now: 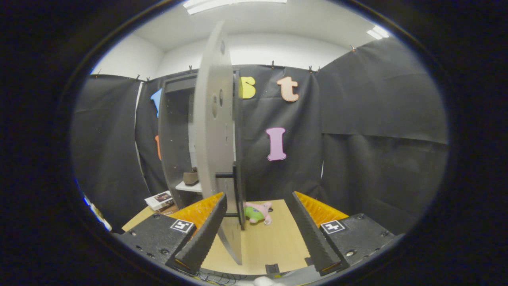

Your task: Open the shoe cabinet door, grab the shoes and put them into the shoe cabinet, then close the shoe cabinet door.

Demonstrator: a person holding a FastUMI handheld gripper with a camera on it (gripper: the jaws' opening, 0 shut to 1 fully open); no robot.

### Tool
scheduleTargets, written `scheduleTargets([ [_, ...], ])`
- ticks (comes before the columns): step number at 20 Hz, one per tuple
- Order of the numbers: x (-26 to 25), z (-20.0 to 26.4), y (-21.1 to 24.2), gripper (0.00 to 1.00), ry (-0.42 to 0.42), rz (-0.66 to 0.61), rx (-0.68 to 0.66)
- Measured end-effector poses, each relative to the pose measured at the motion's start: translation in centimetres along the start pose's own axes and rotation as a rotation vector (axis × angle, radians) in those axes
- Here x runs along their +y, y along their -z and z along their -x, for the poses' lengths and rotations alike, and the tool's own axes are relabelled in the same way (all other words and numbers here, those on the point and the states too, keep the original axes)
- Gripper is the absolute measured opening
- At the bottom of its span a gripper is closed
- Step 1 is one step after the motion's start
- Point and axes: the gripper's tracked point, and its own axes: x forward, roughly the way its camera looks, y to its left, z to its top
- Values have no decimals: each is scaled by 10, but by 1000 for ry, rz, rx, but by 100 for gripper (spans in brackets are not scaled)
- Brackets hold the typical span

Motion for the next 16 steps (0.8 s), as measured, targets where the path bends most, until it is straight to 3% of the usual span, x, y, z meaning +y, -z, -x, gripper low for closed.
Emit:
scheduleTargets([
  [5, -29, -40, 11, 99, -110, -23, 66],
  [12, -3, -71, 18, 99, -318, 9, 104],
  [16, 5, -74, 17, 98, -333, 20, 100],
])
